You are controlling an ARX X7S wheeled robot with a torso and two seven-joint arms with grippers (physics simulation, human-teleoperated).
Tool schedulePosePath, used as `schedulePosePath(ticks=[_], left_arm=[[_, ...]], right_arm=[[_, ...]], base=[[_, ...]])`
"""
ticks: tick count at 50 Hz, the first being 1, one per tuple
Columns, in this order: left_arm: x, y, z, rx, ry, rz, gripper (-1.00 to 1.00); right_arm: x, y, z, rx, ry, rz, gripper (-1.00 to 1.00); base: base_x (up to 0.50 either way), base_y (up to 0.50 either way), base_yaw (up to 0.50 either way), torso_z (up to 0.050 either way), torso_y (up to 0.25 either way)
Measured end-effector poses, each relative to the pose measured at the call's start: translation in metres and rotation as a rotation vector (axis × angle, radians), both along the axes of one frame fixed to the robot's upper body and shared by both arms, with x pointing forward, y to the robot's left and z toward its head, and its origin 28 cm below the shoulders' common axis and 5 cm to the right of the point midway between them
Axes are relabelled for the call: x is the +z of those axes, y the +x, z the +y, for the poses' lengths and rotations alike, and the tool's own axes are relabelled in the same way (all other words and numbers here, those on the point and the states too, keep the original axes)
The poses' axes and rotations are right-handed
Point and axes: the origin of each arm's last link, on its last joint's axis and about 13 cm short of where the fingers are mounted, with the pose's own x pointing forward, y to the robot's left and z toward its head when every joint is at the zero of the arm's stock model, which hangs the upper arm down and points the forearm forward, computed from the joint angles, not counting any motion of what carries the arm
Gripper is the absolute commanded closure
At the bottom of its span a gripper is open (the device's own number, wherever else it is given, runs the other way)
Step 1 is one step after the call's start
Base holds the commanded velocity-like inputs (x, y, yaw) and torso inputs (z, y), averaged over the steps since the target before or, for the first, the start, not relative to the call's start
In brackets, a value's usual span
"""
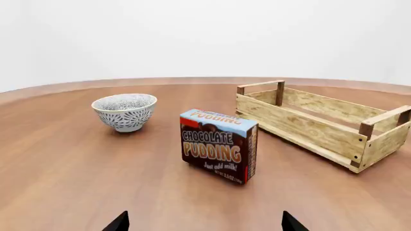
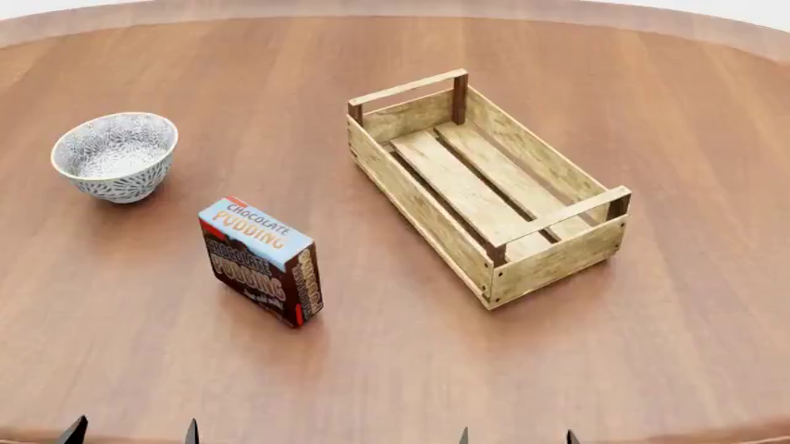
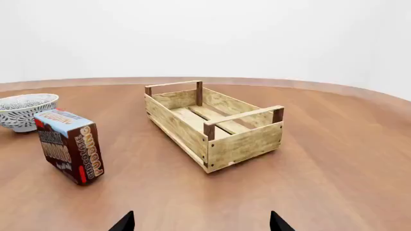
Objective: Pick up the chocolate pudding and put it in the tray.
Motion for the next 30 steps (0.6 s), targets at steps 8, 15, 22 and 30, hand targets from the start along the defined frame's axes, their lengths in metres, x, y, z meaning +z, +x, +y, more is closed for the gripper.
schedulePosePath(ticks=[8, 15, 22, 30], left_arm=[[0.003, 0.0, 0.0, 0.001, 0.007, -0.004, -1.0], [0.012, 0.003, -0.001, -0.009, 0.037, -0.022, -1.0], [0.02, 0.006, -0.002, -0.017, 0.058, -0.039, -1.0], [0.023, 0.006, -0.003, -0.02, 0.07, -0.05, -1.0]], right_arm=[[0.003, -0.001, 0.0, 0.001, -0.012, -0.004, -1.0], [0.011, 0.002, -0.001, 0.018, -0.04, -0.02, -1.0], [0.018, 0.007, 0.0, 0.04, -0.071, -0.036, -1.0], [0.022, 0.01, 0.003, 0.061, -0.084, -0.045, -1.0]], base=[[0.0, 0.0, 0.0, 0.0, 0.0], [0.0, 0.0, 0.0, 0.0, 0.0], [0.23, 0.24, 0.0, 0.0, 0.0], [0.24, 0.21, 0.0, 0.0, 0.0]])
